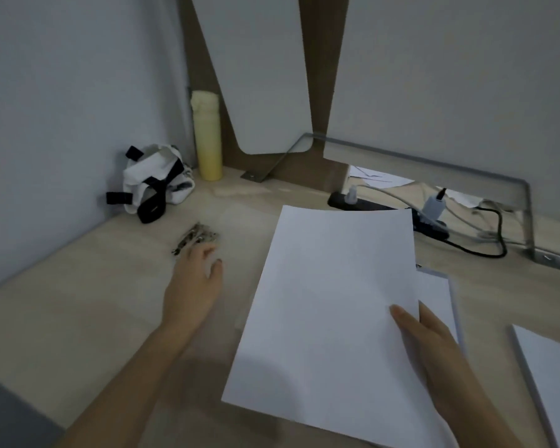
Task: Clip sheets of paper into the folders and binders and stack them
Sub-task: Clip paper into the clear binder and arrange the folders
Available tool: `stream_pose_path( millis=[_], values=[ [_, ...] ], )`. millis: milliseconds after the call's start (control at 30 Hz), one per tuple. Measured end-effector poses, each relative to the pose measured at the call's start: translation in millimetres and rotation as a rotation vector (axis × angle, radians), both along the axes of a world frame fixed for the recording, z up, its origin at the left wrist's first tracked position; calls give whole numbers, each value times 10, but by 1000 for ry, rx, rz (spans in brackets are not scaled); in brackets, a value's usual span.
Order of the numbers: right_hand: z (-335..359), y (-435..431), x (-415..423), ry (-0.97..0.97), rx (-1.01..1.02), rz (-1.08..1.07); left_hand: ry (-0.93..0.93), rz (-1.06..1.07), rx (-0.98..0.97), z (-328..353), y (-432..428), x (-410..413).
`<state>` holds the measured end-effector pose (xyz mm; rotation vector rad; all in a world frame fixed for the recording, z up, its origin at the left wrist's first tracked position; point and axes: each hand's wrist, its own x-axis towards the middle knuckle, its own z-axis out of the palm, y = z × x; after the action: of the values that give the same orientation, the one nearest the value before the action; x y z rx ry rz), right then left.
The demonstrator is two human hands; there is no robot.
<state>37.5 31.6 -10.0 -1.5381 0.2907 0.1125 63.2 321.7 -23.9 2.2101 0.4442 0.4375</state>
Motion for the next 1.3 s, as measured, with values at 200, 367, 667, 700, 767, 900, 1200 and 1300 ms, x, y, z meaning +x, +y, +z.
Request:
stream_pose_path(
  millis=[200, 367, 667, 700, 767, 900, 1200, 1300],
  values=[
    [-104, 411, 196, 57, -26, 34, 402, 66, 283, -213, 728, 36],
    [-143, 639, 340, 105, -29, 50, 421, 52, 327, -292, 743, -22],
    [-156, 728, 448, 131, -75, 113, 424, -220, -407, -186, 976, -261],
    [-172, 732, 454, 130, -81, 121, 421, -241, -420, -188, 987, -274],
    [-205, 739, 448, 132, -93, 142, 430, -227, -495, -203, 1004, -247],
    [-246, 722, 443, 123, -87, 175, 448, -202, -729, -221, 961, -165],
    [-299, 696, 433, 94, -60, 226, 273, -235, -1002, -246, 893, -228],
    [-309, 687, 431, 92, -72, 227, 249, -236, -957, -277, 872, -272]
  ],
)
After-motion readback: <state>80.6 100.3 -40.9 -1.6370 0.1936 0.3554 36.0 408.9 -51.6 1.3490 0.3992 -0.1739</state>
